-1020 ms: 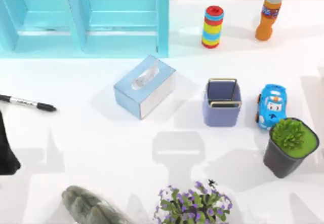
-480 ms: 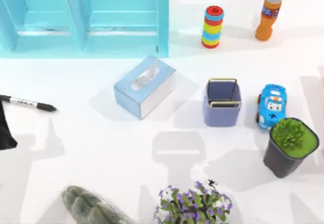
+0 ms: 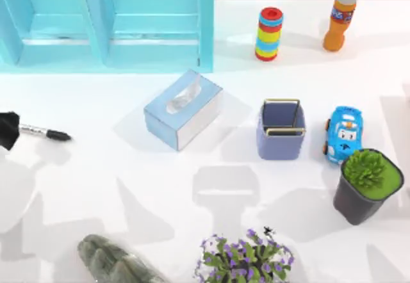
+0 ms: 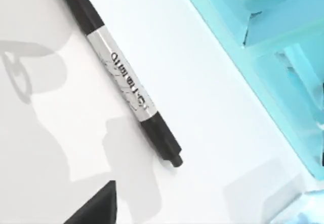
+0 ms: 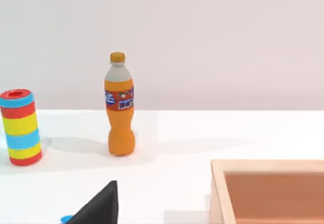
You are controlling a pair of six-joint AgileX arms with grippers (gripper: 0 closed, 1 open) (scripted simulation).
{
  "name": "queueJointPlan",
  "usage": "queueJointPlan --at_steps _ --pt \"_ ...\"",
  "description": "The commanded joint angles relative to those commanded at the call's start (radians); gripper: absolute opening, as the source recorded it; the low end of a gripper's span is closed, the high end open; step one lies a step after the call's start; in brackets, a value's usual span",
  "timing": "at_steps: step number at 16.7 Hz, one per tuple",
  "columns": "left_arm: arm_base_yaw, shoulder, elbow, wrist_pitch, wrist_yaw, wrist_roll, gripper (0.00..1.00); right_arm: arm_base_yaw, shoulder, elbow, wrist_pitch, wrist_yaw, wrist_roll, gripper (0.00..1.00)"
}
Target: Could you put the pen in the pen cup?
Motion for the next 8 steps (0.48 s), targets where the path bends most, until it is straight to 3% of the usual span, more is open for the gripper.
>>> queueJointPlan --at_steps 8 --pt "0.088 0.488 0.129 0.188 0.14 -0.371 1.0 0.0 0.0 0.0 0.0 0.0 0.0 1.0"
